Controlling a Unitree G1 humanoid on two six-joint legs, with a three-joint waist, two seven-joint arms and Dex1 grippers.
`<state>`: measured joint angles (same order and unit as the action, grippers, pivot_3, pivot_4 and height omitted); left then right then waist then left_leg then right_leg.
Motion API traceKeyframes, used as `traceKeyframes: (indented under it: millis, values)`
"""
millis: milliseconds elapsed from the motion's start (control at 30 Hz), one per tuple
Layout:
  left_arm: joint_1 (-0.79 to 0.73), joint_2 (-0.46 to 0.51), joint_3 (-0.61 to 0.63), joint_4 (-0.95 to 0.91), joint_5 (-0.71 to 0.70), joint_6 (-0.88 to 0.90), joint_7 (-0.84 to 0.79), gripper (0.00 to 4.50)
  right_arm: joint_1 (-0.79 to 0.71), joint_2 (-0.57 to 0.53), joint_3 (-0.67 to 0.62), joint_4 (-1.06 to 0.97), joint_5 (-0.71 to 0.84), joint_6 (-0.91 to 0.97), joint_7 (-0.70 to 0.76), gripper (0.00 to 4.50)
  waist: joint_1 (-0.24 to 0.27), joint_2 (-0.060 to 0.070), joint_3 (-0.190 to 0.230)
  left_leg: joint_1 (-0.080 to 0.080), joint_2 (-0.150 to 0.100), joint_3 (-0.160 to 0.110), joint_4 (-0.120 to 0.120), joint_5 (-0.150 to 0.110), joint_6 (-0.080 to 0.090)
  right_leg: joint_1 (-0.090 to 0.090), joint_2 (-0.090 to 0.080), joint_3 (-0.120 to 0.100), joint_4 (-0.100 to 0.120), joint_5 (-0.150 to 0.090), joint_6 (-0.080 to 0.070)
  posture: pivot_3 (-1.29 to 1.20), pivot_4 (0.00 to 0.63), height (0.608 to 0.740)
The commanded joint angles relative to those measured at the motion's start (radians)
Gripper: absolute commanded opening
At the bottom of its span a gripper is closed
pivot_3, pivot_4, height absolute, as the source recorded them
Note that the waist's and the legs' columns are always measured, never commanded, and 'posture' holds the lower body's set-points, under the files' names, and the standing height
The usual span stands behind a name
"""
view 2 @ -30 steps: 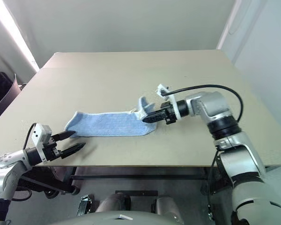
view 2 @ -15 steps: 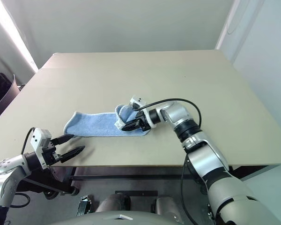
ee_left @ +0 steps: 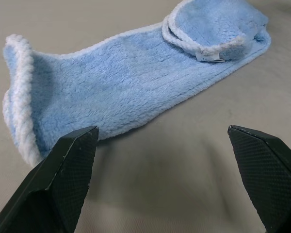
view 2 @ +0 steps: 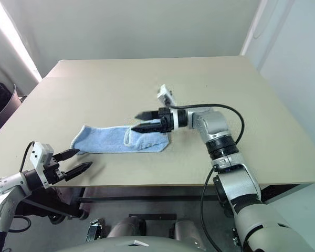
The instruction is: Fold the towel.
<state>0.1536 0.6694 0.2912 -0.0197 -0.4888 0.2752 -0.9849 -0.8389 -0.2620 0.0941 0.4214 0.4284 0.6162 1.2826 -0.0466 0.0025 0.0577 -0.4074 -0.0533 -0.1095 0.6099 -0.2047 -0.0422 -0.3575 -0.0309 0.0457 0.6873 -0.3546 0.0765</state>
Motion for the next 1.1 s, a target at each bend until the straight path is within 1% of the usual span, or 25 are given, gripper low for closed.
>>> traceKeyframes:
  millis: [33, 100, 167, 333, 467, 533, 567, 600, 633, 700, 800, 900, 967, 1100]
  values:
    - [-0.017, 0.012, 0.021, -0.013, -0.008, -0.009, -0.002, 4.50, -0.005, 0.061, -0.066, 0.065, 0.008, -0.114, -0.098, 3.54, -0.001, 0.000, 0.000, 0.000, 0.000, 0.000, 0.000, 0.000, 0.000, 0.000, 0.000, 0.000, 0.000, 0.000, 0.000, 0.00, 0.000, 0.740]
    - [-0.022, 0.011, 0.018, -0.011, -0.008, -0.008, -0.002, 4.50, 0.003, 0.089, -0.042, 0.146, -0.061, -0.234, -0.141, 3.54, 0.000, 0.000, 0.000, 0.001, 0.000, 0.000, -0.001, 0.000, 0.000, 0.000, 0.000, 0.000, 0.000, 0.000, 0.000, 0.00, 0.000, 0.740]
    - [-0.025, 0.011, 0.018, -0.012, -0.008, -0.006, -0.001, 4.50, 0.020, 0.101, 0.008, 0.224, -0.138, -0.343, -0.157, 3.54, 0.001, 0.000, 0.000, 0.001, 0.000, 0.000, -0.001, 0.000, 0.000, 0.000, 0.000, 0.000, 0.000, 0.000, 0.000, 0.00, 0.000, 0.740]
    - [-0.017, 0.016, 0.032, -0.016, -0.013, -0.001, 0.000, 4.50, 0.026, 0.131, 0.069, 0.403, -0.251, -0.468, -0.210, 3.54, 0.001, 0.000, 0.000, 0.000, -0.001, 0.000, -0.001, 0.000, 0.000, 0.000, 0.000, 0.000, 0.000, 0.000, 0.000, 0.00, 0.000, 0.740]
    - [0.002, 0.016, 0.074, -0.035, -0.047, 0.025, 0.012, 4.50, 0.020, 0.148, 0.117, 0.533, -0.362, -0.581, -0.308, 3.54, -0.002, 0.000, 0.000, 0.002, 0.000, 0.000, -0.001, 0.001, -0.001, 0.001, 0.001, 0.000, 0.001, 0.000, 0.000, 0.00, 0.000, 0.740]
    - [0.010, 0.018, 0.091, -0.041, -0.057, 0.039, 0.016, 4.50, 0.011, 0.156, 0.113, 0.569, -0.376, -0.600, -0.326, 3.54, -0.003, 0.000, 0.000, 0.002, 0.000, 0.000, -0.001, 0.001, -0.001, 0.001, 0.002, 0.000, 0.002, 0.000, 0.000, 0.00, 0.000, 0.740]
    - [0.012, 0.019, 0.101, -0.041, -0.063, 0.047, 0.019, 4.50, 0.009, 0.159, 0.111, 0.573, -0.375, -0.608, -0.315, 3.92, -0.002, 0.000, 0.000, 0.003, 0.000, 0.000, -0.001, 0.001, -0.001, 0.001, 0.002, 0.000, 0.002, 0.000, 0.000, 0.00, 0.000, 0.740]
    - [0.013, 0.022, 0.108, -0.041, -0.069, 0.060, 0.023, 4.50, 0.011, 0.159, 0.111, 0.569, -0.376, -0.620, -0.300, 4.13, -0.002, 0.000, 0.000, 0.004, 0.000, 0.000, -0.001, 0.001, -0.001, 0.003, 0.002, 0.000, 0.002, 0.000, 0.000, 0.00, 0.000, 0.740]
    - [0.013, 0.025, 0.113, -0.041, -0.073, 0.070, 0.025, 4.50, 0.011, 0.159, 0.111, 0.568, -0.378, -0.629, -0.289, 4.46, -0.002, 0.000, 0.000, 0.005, 0.000, 0.000, -0.001, 0.001, -0.001, 0.004, 0.002, 0.000, 0.002, 0.000, 0.000, 0.00, 0.000, 0.740]
    - [0.007, 0.051, 0.114, -0.038, -0.071, 0.144, 0.052, 4.50, 0.016, 0.156, 0.111, 0.528, -0.371, -0.625, -0.253, 4.49, -0.002, 0.000, 0.000, 0.007, 0.000, 0.000, 0.000, 0.001, -0.001, 0.006, 0.002, 0.001, 0.002, 0.000, 0.000, 0.00, 0.000, 0.740]
    - [-0.036, 0.049, 0.152, -0.003, -0.109, 0.195, 0.087, 4.50, 0.031, 0.150, 0.069, 0.385, -0.276, -0.510, -0.153, 4.49, 0.000, 0.000, 0.000, 0.008, 0.000, -0.001, 0.000, 0.001, -0.001, 0.006, 0.003, 0.001, 0.002, 0.000, -0.001, 0.00, 0.000, 0.740]
    - [-0.087, 0.043, 0.202, 0.035, -0.177, 0.262, 0.109, 4.50, 0.038, 0.145, 0.024, 0.280, -0.215, -0.410, -0.160, 4.49, 0.001, 0.000, 0.000, 0.007, 0.000, -0.002, 0.000, 0.001, -0.001, 0.006, 0.003, 0.001, 0.003, 0.000, 0.000, 0.00, 0.000, 0.740]
    - [-0.115, 0.049, 0.219, 0.053, -0.205, 0.314, 0.124, 4.50, 0.059, 0.134, 0.016, 0.202, -0.194, -0.357, -0.165, 4.49, 0.001, 0.000, 0.000, 0.007, 0.000, -0.003, 0.000, 0.001, -0.001, 0.006, 0.003, 0.001, 0.003, 0.000, 0.000, 0.00, 0.000, 0.740]
    - [-0.179, 0.091, 0.191, 0.116, -0.186, 0.463, 0.205, 4.50, 0.134, 0.097, 0.018, 0.004, -0.140, -0.216, -0.162, 4.49, 0.003, -0.001, -0.001, 0.007, 0.000, -0.002, -0.001, 0.001, -0.001, 0.005, 0.002, 0.001, 0.002, 0.000, 0.000, 0.00, 0.000, 0.740]
